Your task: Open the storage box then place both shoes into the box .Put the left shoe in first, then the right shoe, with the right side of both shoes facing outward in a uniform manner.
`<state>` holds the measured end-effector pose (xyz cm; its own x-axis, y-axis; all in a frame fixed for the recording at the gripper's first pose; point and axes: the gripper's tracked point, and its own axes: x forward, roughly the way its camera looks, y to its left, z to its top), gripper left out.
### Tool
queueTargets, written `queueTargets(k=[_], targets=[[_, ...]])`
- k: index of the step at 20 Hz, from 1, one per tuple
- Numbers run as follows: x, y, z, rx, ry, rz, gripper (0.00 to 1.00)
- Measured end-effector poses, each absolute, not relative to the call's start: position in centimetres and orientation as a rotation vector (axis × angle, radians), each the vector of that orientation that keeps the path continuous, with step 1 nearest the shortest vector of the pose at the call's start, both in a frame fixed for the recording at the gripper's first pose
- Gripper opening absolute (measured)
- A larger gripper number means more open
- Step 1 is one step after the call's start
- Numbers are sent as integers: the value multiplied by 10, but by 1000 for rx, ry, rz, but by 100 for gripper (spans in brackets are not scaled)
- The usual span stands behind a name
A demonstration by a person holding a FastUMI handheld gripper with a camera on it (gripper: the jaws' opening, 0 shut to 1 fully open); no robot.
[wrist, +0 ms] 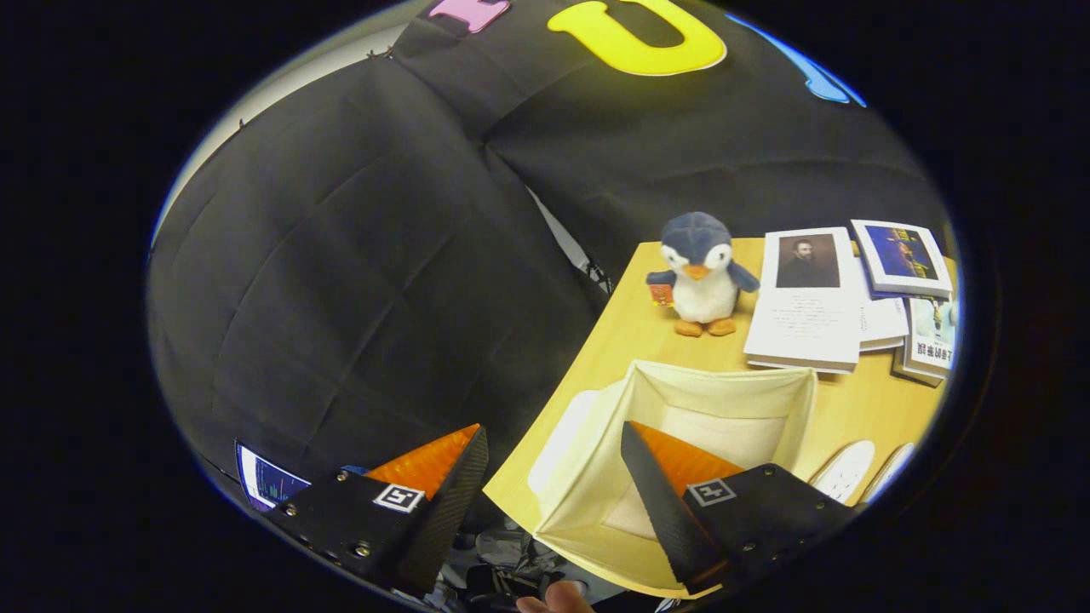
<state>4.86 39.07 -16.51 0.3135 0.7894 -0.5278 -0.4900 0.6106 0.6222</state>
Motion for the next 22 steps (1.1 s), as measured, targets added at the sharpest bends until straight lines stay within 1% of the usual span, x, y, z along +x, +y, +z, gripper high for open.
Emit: queueTargets(k=[11, 17, 22], targets=[[65, 245, -196, 374, 884, 659, 96], [54, 175, -249, 270, 932, 537, 97], [37, 143, -291, 265, 1007, 469, 96]])
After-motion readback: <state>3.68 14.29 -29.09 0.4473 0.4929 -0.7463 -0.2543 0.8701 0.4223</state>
